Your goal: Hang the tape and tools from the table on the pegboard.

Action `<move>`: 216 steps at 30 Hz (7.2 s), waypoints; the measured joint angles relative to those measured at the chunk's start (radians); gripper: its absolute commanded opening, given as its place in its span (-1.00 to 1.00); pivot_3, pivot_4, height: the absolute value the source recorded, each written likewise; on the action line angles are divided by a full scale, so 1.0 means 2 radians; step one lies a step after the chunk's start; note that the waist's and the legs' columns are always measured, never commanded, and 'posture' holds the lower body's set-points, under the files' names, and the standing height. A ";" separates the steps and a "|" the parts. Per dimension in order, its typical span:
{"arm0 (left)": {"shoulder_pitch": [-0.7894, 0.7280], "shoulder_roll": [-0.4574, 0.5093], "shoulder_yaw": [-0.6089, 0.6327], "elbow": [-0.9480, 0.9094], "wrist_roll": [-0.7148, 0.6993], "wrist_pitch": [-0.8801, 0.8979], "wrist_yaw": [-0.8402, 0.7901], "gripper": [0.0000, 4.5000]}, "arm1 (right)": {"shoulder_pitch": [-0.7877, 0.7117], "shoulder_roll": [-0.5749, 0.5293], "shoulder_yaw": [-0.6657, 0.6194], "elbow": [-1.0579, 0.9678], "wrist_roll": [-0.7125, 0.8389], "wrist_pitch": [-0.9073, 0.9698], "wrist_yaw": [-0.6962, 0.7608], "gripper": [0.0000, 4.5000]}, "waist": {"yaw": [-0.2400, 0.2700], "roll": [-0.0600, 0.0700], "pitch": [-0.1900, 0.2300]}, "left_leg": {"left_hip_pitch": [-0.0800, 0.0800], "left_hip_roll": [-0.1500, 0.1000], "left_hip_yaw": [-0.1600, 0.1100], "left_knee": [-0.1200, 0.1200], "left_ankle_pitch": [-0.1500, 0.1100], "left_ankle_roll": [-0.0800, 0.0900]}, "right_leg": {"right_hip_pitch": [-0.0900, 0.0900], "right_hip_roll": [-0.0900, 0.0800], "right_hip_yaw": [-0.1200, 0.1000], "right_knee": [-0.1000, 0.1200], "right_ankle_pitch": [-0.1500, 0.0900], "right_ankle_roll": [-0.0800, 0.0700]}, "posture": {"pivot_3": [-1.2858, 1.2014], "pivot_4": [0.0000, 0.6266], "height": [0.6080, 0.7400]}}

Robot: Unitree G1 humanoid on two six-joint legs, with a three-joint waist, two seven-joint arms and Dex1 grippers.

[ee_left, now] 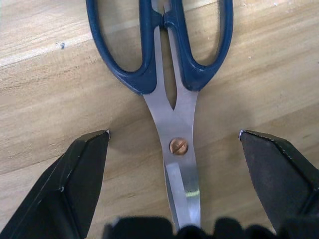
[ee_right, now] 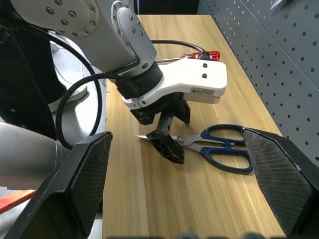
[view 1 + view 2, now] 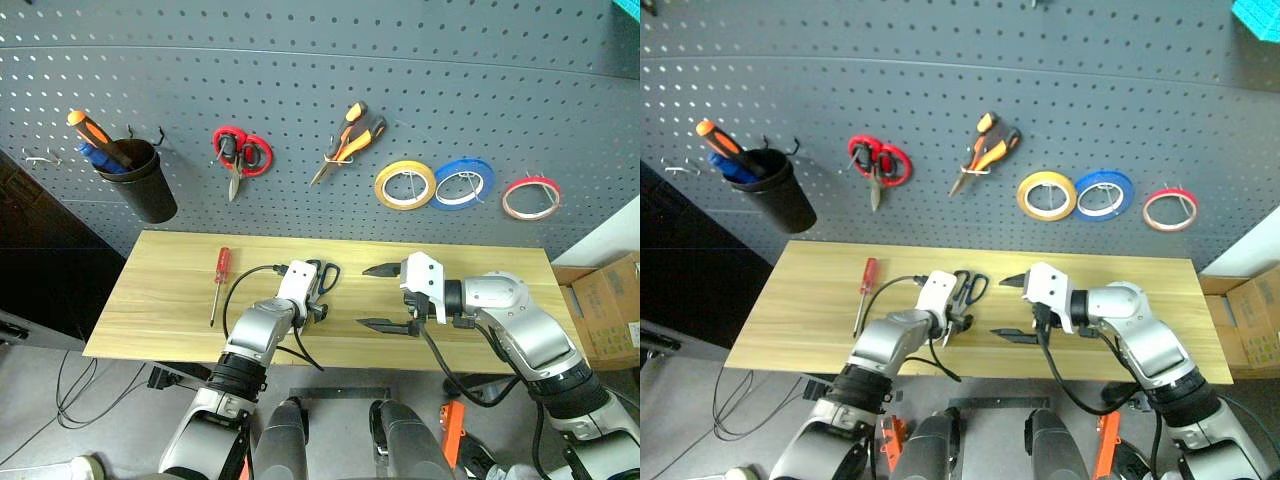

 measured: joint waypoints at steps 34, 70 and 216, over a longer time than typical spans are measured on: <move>0.120 -0.002 0.093 -0.234 -0.018 -0.117 0.004 -0.77 | -0.008 0.076 -0.084 -0.038 0.110 0.083 -0.065 1.00 | 0.001 -0.001 -0.003 | 0.000 0.000 0.000 0.000 0.000 0.000 | 0.000 0.000 0.000 0.000 0.002 0.003 | 0.09 -0.56 1.00; 0.170 -0.002 0.154 -0.368 -0.016 -0.204 0.053 -0.77 | -0.023 0.126 -0.120 -0.037 0.179 0.065 -0.099 1.00 | 0.021 -0.002 -0.043 | 0.001 0.000 0.001 0.002 0.000 -0.001 | 0.002 0.001 0.000 0.001 0.002 0.002 | 0.13 -0.76 1.00; 0.133 0.136 0.148 -0.320 0.083 -0.151 0.018 -0.64 | -0.061 0.174 -0.113 -0.069 0.196 0.193 -0.117 1.00 | 0.009 -0.006 -0.013 | -0.001 0.001 -0.001 0.000 -0.001 -0.005 | -0.001 0.000 -0.002 0.000 0.001 0.003 | 0.18 -0.79 1.00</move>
